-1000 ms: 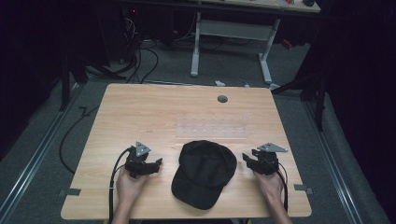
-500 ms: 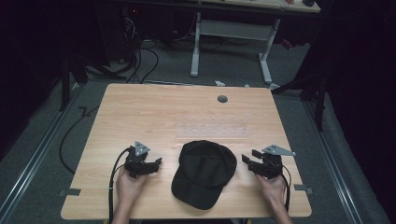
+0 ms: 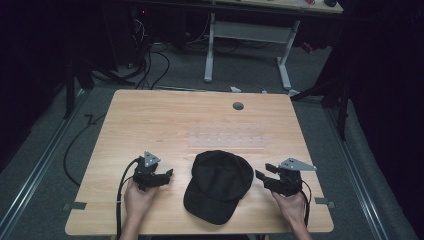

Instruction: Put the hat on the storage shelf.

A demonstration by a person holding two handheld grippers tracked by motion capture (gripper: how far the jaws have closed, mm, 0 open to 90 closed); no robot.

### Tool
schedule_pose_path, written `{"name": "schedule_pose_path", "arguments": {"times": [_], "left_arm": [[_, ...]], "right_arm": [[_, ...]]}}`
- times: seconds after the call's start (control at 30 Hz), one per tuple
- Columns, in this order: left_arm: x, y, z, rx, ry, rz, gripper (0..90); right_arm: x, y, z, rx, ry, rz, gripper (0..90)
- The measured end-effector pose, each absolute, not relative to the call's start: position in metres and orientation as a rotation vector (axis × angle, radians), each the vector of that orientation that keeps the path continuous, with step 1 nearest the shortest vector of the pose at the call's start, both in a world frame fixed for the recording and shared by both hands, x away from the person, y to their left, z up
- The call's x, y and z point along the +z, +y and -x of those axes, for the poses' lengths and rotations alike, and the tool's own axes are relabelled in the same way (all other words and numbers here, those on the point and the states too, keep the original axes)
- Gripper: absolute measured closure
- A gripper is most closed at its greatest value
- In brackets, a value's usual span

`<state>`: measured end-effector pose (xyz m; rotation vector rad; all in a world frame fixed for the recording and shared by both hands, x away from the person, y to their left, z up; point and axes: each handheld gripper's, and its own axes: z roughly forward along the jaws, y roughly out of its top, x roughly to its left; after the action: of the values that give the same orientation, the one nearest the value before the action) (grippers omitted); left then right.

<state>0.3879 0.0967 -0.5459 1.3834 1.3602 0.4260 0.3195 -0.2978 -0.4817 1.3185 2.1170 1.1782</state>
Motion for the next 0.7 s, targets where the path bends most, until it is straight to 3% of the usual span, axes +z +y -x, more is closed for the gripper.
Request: {"name": "schedule_pose_path", "arguments": {"times": [0.33, 0.5, 0.7], "left_arm": [[-0.546, 0.097, -0.388, 0.425, 1.361, -1.382, 27.0], [-0.546, 0.097, -0.388, 0.425, 1.361, -1.382, 27.0], [-0.546, 0.097, -0.388, 0.425, 1.361, -1.383, 26.8]], "right_arm": [[-0.469, -0.285, -0.310, 1.249, 2.140, -1.248, 43.2], [-0.468, -0.276, -0.309, 1.278, 2.172, -1.236, 52.7], [-0.472, -0.265, -0.313, 1.261, 2.218, -1.225, 54.8]]}}
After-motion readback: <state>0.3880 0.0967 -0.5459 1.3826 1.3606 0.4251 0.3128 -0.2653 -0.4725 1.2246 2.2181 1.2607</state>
